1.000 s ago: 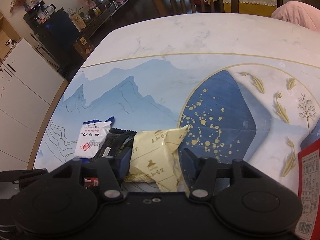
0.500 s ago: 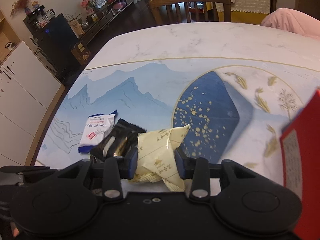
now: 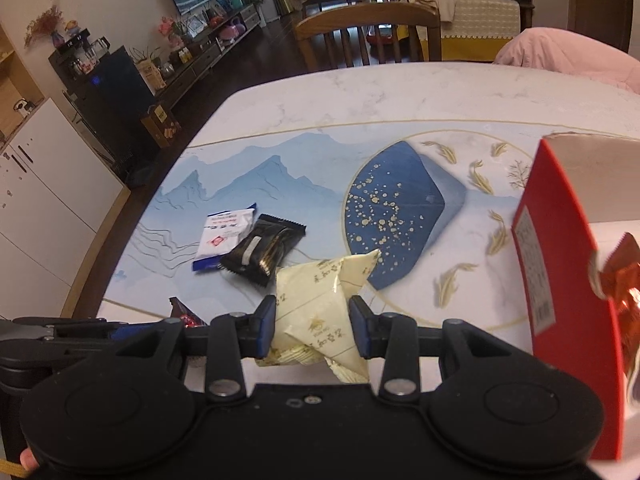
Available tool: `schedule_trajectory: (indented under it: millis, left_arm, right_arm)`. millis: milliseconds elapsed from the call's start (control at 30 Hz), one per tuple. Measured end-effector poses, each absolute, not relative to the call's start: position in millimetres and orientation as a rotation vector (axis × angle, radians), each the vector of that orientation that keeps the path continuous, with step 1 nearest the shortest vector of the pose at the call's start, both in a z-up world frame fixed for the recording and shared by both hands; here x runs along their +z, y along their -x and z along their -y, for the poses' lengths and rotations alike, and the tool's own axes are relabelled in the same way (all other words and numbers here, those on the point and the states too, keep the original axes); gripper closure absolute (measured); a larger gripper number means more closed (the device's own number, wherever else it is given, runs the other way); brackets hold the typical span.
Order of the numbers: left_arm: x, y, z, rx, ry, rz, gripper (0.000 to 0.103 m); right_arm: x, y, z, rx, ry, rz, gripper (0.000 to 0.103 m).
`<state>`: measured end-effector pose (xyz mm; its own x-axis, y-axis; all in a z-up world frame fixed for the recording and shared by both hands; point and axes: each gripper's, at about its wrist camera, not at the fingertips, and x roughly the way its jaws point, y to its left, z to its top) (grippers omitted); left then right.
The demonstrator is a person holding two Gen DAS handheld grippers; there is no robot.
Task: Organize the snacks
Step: 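Lift both held snacks and carry them toward the red box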
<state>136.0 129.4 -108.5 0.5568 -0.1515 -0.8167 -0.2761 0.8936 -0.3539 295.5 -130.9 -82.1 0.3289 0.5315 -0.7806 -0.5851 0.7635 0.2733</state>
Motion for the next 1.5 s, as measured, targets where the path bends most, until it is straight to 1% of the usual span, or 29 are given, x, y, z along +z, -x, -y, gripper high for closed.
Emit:
schedule_trajectory:
  millis: [333, 500, 667, 833, 1033, 1300, 1400, 1500]
  left_arm:
    - [-78, -106, -118, 0.007, 0.447, -0.945, 0.073]
    - [-70, -97, -109, -0.015, 0.427, -0.926, 0.073]
    - [-68, -90, -104, -0.012, 0.423, -0.924, 0.073]
    - [-71, -87, -100, -0.004, 0.433, -0.932, 0.073]
    - [-77, -82, -97, 0.006, 0.438, -0.952, 0.073]
    - [-81, -79, -98, 0.027, 0.433, -0.966, 0.073]
    - [-83, -78, -99, 0.031, 0.428, -0.970, 0.073]
    - [-84, -77, -100, 0.033, 0.430, -0.973, 0.073]
  right_arm:
    - [-55, -257, 161, 0.705, 0.015, -0.930, 0.067]
    - [-51, -243, 171, 0.707, 0.069, -0.908, 0.067]
    - [-65, -239, 177, 0.718, 0.116, -0.973, 0.066]
    - [-91, -241, 186, 0.680, 0.055, -1.086, 0.065]
    - [-117, -231, 186, 0.606, 0.037, -1.152, 0.063]
    - [-137, -238, 163, 0.538, 0.068, -1.198, 0.057]
    - [-146, -239, 159, 0.516, 0.086, -1.213, 0.056]
    - [-147, -237, 156, 0.518, 0.107, -1.185, 0.056]
